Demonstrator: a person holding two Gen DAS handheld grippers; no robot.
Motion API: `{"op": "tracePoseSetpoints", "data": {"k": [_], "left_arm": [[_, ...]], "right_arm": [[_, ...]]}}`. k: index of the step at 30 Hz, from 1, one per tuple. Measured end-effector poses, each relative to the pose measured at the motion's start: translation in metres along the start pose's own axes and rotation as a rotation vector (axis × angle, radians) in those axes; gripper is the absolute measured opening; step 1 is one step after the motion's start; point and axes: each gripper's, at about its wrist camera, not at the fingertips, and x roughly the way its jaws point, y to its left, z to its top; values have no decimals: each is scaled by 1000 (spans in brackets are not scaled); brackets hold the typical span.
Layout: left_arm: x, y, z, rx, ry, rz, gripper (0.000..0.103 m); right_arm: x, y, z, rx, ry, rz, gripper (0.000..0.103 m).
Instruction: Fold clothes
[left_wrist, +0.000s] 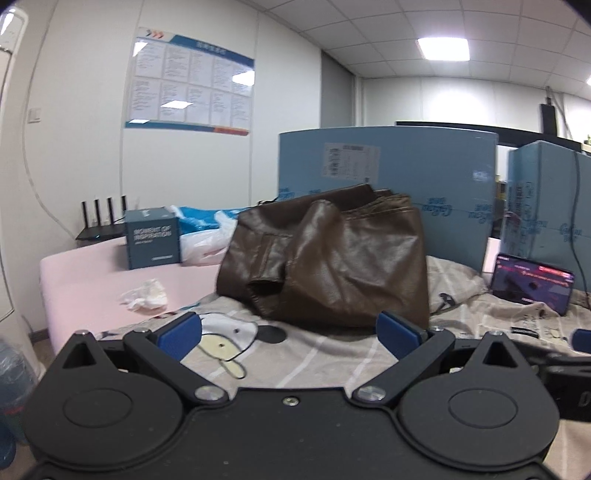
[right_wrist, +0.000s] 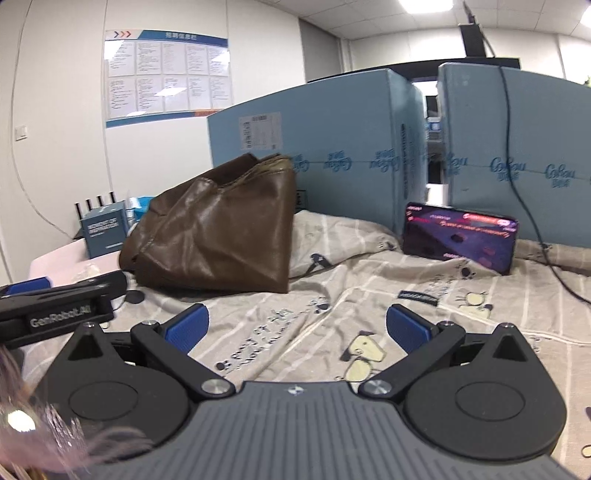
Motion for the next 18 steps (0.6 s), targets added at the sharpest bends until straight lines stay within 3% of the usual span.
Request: {"op": "tracePoseSetpoints", "data": {"k": [18], "left_arm": [[15, 6, -13, -14, 66, -13, 103]], "right_arm": [[2, 4, -4, -25, -20, -13, 103]]}}
